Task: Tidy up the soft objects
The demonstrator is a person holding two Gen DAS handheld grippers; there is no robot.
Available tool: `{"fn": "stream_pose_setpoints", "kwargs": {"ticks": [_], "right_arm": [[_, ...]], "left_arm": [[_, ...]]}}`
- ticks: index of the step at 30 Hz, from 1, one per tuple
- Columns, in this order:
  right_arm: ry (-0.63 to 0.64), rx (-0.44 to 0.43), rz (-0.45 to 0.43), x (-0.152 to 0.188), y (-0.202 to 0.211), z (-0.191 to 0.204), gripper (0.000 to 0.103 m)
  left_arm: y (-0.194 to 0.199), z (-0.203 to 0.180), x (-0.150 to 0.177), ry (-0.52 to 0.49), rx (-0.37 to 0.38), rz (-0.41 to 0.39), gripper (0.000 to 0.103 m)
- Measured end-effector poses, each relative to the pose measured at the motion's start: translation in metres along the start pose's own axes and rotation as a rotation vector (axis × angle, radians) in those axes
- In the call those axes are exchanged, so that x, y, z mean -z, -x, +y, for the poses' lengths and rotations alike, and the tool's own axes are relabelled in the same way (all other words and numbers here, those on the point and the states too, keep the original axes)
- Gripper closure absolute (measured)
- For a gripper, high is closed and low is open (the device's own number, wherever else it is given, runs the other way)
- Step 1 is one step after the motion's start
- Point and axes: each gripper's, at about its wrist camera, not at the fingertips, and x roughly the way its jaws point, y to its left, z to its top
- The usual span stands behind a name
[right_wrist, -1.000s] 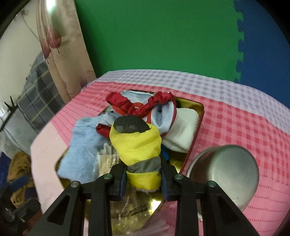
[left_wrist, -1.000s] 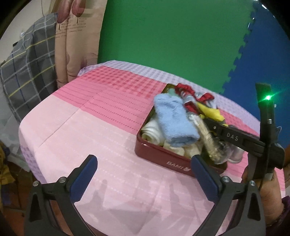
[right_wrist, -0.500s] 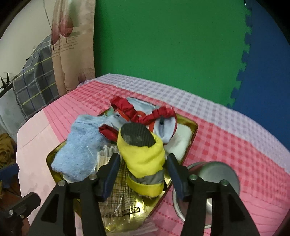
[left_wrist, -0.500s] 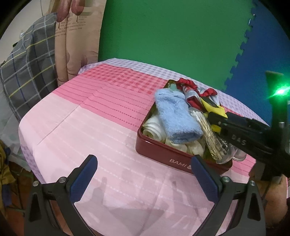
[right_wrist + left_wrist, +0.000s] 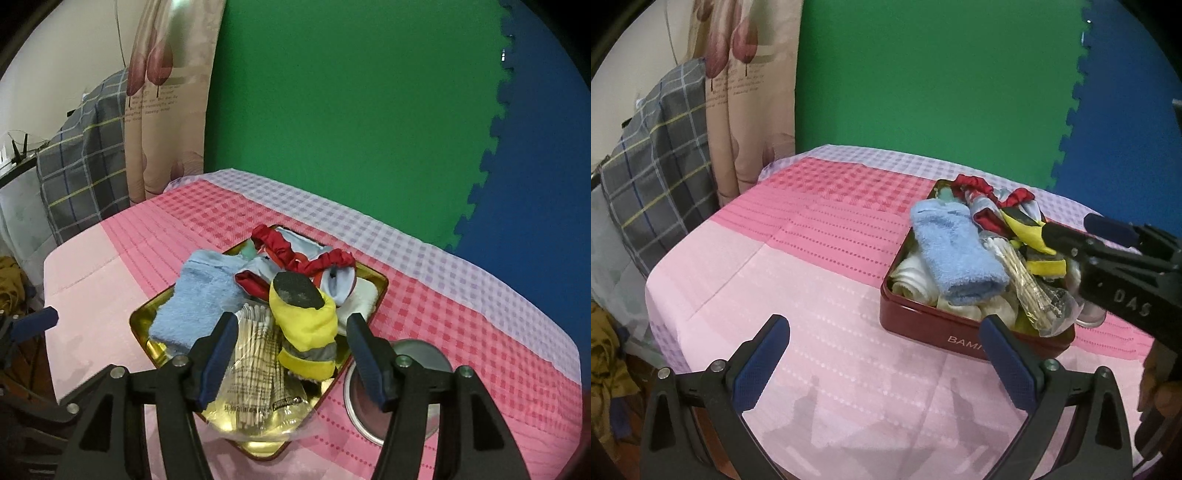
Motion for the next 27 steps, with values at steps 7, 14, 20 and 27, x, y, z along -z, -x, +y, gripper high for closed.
{"fn": "stream_pose_setpoints", "kwargs": {"ticks": [7, 14, 20, 27], "right_arm": [[-0.024, 0.034, -0.009, 0.002, 0.020, -0.003, 0.040], [-0.055, 0.068, -0.006, 0.007, 0.032, -0.011, 0.040], [-0.067, 0.090, -0.013, 0.011, 0.042, -0.015, 0.040], [-0.071, 0.107, -0.021, 0.014, 0.052, -0.015, 0.040]], "left_arm": [[0.010, -0.006, -0.001, -0.048, -0.014, -0.053, 0.001], [0.013, -0.009, -0.002, -0.062, 0.009, -0.043, 0.001], [0.021, -0.011, -0.002, -0.068, 0.005, -0.071, 0.001], [0.030, -0.016, -0.002, -0.093, -0.001, -0.109, 0.001]]}}
